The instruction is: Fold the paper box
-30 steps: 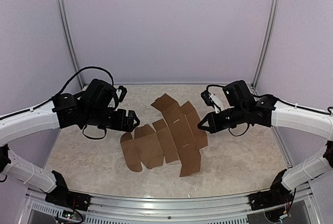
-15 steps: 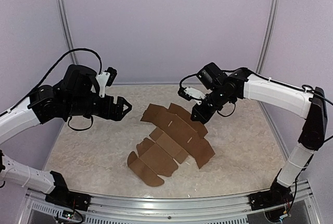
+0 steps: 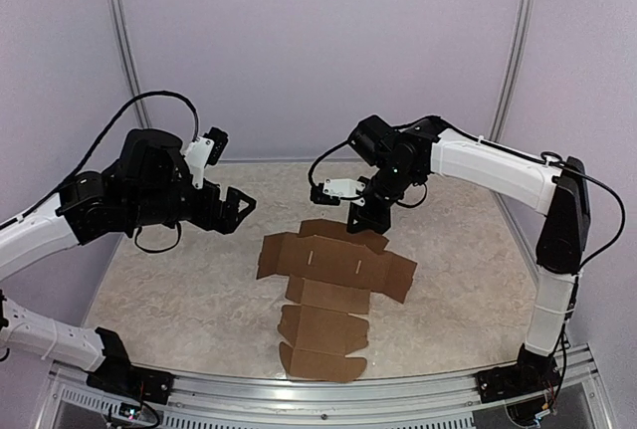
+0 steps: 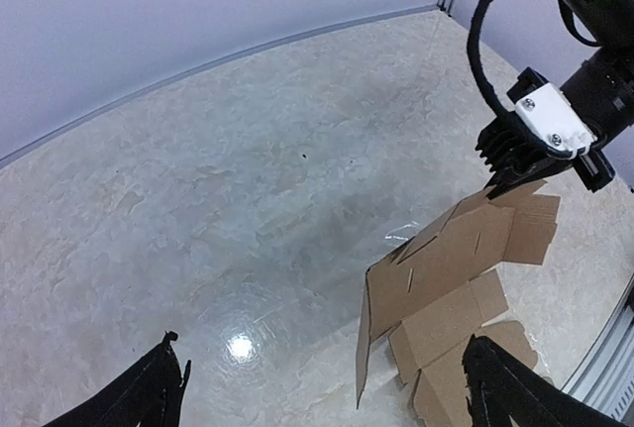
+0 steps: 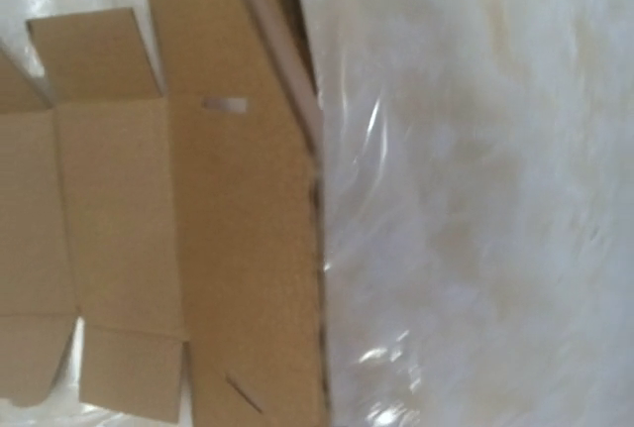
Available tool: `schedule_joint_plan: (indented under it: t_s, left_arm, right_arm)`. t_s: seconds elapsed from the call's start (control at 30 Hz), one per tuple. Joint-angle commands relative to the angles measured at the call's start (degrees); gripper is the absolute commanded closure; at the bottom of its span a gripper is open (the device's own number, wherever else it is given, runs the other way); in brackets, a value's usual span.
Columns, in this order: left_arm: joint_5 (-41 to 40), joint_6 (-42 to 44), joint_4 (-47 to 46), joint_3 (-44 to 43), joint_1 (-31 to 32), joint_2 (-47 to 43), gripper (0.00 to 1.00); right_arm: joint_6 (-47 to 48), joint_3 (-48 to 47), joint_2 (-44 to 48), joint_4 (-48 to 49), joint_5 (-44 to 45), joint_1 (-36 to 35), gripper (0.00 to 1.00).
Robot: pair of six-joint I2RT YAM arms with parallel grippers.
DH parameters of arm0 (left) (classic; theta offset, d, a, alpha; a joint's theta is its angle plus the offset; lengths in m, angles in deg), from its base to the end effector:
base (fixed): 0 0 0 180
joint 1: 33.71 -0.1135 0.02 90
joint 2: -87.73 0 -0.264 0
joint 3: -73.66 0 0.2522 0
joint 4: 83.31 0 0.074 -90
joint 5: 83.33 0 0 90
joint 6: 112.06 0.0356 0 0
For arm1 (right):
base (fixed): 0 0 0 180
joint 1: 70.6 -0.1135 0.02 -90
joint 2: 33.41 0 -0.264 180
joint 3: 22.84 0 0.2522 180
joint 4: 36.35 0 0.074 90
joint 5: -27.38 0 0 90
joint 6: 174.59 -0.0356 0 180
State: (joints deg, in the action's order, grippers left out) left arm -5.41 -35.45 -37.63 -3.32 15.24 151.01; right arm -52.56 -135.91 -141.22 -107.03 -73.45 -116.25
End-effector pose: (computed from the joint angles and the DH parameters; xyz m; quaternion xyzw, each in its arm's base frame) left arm 0.1623 -0.1751 0.3514 0.2170 0.8437 -0.1709 0.4603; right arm 0.2729 0.2887 0.2889 -0.6257 0.7451 0.1167 0.1995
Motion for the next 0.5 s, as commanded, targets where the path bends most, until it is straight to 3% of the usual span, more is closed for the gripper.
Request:
schedule_joint_plan:
  t_s: [0.0, 0.17, 0.47]
  left_arm:
    - [3.8, 5.0, -7.4, 2.8, 0.4, 0.3, 0.04]
    - [7.6, 10.5, -11.7, 4.5, -0.2, 1.3, 0.05]
    - [14.4, 10.1, -16.8, 8.3, -2.3, 4.8, 0.09]
  right_arm:
    - [6.7, -8.3, -5.5, -6.6, -2.5, -0.7, 1.0]
    - [9.0, -10.8, -7.3, -7.6, -7.0, -1.3, 1.0]
    - [8.4, -13.2, -8.4, -10.2, -8.9, -1.7, 1.0]
